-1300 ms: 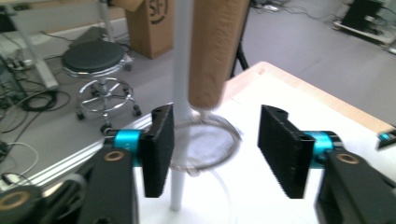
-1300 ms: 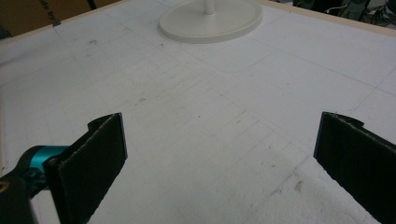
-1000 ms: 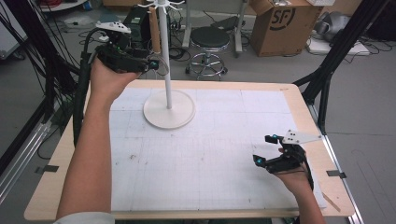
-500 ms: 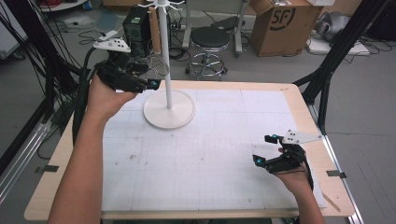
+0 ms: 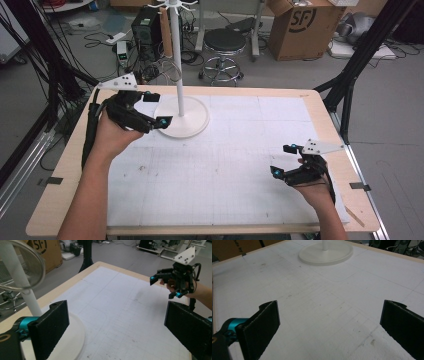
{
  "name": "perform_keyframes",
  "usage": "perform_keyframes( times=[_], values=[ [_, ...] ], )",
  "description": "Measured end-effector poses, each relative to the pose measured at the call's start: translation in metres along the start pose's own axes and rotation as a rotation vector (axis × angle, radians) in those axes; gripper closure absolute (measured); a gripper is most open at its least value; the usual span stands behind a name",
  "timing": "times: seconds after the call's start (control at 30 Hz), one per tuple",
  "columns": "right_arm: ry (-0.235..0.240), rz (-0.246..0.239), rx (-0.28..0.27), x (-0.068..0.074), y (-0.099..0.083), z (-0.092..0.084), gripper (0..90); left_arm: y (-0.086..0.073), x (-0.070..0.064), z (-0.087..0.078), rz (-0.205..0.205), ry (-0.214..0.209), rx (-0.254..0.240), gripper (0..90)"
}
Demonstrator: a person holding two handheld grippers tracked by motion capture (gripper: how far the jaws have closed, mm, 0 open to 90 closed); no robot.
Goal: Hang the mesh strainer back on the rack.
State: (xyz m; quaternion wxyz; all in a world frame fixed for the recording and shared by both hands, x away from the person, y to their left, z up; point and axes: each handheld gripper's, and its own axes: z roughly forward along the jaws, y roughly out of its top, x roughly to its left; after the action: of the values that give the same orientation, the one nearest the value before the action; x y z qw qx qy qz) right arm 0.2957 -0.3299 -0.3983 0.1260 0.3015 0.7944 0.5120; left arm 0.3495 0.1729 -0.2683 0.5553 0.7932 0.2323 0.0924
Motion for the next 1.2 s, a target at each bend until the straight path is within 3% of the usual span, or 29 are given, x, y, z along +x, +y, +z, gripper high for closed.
perform_keyframes(
  times=[0.2, 0.43, 0.6, 0.8, 0.97, 1.03, 1.2],
  values=[
    [0.001, 0.004, 0.009, 0.000, 0.000, 0.001, 1.4, -0.020, -0.010, 0.000, 0.008, 0.005, -0.020, 1.9],
    [-0.002, 0.001, 0.014, 0.000, 0.000, 0.001, 1.4, -0.045, -0.020, 0.001, -0.006, -0.027, -0.023, 1.6],
    [-0.005, -0.004, 0.018, 0.000, -0.001, 0.002, 1.4, -0.053, -0.029, 0.001, 0.009, -0.032, -0.007, 1.6],
    [-0.005, -0.005, 0.016, 0.000, 0.000, 0.002, 1.3, -0.068, -0.040, 0.000, 0.007, -0.048, -0.030, 1.6],
    [-0.003, -0.008, 0.025, 0.000, 0.000, 0.004, 1.4, -0.076, -0.039, -0.001, -0.003, -0.030, -0.035, 1.6],
    [-0.002, -0.008, 0.029, 0.000, 0.000, 0.005, 1.3, -0.078, -0.039, 0.000, -0.012, -0.045, -0.054, 1.6],
    [0.000, -0.005, 0.024, 0.000, 0.000, 0.004, 1.3, -0.082, -0.042, 0.003, -0.013, -0.047, -0.038, 1.6]
  ],
)
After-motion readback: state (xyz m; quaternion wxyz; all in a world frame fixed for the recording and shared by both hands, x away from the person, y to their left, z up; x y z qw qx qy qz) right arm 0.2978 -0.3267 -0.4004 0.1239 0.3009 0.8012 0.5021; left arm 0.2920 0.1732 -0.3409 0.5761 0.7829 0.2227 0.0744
